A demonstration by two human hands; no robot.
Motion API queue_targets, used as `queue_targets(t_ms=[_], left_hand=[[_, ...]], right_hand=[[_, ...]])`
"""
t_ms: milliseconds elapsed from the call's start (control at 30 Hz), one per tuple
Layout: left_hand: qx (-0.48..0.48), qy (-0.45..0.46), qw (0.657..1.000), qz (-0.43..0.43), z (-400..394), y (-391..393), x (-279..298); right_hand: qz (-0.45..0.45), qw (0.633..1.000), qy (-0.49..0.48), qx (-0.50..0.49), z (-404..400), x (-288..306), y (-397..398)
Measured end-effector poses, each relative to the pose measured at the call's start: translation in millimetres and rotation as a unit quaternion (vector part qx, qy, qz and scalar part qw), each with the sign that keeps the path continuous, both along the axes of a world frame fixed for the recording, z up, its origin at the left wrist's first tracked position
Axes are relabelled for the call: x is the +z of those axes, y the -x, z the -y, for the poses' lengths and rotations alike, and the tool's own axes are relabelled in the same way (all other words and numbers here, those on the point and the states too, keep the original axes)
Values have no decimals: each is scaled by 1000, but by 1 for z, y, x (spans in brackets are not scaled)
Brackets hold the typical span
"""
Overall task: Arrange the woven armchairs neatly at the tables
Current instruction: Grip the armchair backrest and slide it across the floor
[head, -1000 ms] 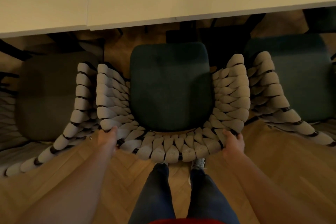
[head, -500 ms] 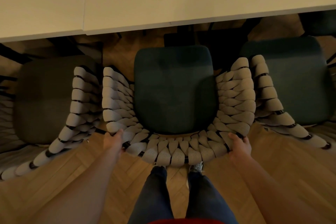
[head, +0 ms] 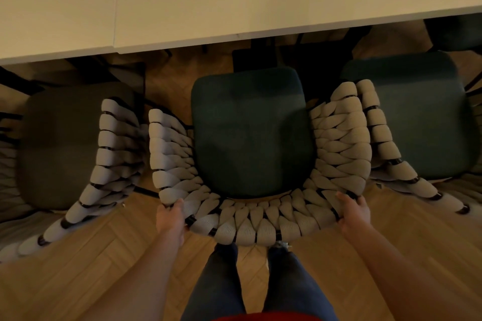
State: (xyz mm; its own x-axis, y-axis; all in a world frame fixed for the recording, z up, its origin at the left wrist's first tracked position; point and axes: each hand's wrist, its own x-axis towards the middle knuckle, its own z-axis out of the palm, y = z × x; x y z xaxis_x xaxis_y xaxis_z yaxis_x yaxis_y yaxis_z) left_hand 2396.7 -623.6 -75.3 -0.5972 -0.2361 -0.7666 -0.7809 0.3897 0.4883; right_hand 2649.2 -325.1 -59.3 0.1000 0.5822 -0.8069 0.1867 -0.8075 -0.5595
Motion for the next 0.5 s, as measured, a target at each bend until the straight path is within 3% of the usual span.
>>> queue_targets(t_ms=[500], left_hand=[[-5,34,999,-13,-3,4,-1]], right_hand=[[-17,1000,9,-18,-3,-2,4]])
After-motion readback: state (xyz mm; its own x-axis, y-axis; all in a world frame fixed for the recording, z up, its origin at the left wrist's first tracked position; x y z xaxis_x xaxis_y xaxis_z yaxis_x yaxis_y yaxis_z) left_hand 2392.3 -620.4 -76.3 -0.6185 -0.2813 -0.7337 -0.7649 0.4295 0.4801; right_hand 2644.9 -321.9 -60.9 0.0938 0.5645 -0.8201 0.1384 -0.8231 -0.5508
